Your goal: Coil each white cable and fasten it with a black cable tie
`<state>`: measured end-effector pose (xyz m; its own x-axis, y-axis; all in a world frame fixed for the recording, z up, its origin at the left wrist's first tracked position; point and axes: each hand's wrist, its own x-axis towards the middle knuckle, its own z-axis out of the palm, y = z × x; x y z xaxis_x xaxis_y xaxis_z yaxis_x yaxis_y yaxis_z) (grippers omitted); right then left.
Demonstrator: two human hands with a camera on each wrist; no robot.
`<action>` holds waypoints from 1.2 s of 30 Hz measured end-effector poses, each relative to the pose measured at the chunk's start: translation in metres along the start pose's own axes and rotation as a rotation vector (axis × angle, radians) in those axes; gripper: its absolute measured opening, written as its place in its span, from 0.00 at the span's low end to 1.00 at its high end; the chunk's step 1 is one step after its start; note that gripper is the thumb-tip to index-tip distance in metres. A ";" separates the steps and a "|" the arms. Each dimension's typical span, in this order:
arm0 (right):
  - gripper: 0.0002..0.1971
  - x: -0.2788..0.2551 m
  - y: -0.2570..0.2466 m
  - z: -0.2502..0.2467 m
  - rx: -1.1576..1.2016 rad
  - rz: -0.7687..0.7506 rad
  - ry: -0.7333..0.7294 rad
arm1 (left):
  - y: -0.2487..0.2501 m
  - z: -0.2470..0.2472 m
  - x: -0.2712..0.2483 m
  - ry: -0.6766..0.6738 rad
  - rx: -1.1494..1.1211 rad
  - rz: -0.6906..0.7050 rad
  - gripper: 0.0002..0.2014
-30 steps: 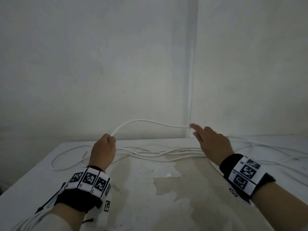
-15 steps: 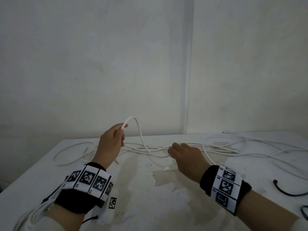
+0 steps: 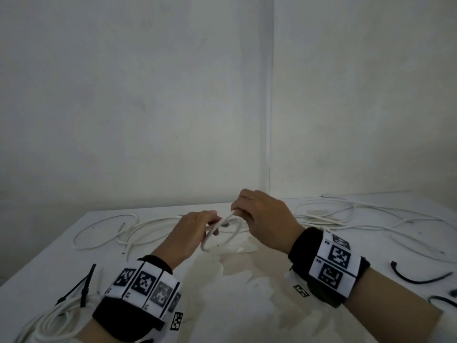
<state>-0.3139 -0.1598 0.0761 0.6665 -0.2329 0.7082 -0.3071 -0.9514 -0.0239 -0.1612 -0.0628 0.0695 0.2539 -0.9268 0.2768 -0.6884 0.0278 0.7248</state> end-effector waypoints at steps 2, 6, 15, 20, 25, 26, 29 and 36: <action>0.14 0.005 0.009 -0.009 0.052 0.084 -0.051 | 0.008 0.003 -0.004 -0.007 -0.091 -0.027 0.25; 0.15 0.007 0.022 -0.018 0.000 0.246 -0.247 | 0.017 0.009 -0.005 0.003 -0.201 -0.041 0.22; 0.12 -0.003 0.035 -0.021 0.112 0.363 -0.185 | 0.018 0.004 -0.008 0.002 -0.197 -0.084 0.18; 0.15 -0.004 0.022 -0.027 0.207 0.337 -0.345 | 0.019 0.000 -0.004 -0.031 -0.030 -0.022 0.17; 0.17 -0.002 -0.004 -0.031 0.254 0.318 -0.437 | 0.021 0.006 -0.004 -0.175 0.131 0.034 0.13; 0.17 -0.003 -0.005 -0.030 0.214 0.318 -0.462 | 0.020 0.008 -0.005 -0.196 0.152 0.037 0.14; 0.20 -0.004 -0.007 -0.025 0.180 0.318 -0.520 | 0.016 0.010 -0.006 -0.195 0.174 0.019 0.15; 0.18 -0.002 -0.011 -0.020 0.297 0.386 -0.531 | 0.016 0.006 -0.008 -0.124 0.119 0.035 0.09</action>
<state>-0.3253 -0.1451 0.0888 0.8111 -0.5586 0.1735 -0.4400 -0.7782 -0.4481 -0.1785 -0.0569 0.0749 0.1476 -0.9653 0.2155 -0.7726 0.0235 0.6345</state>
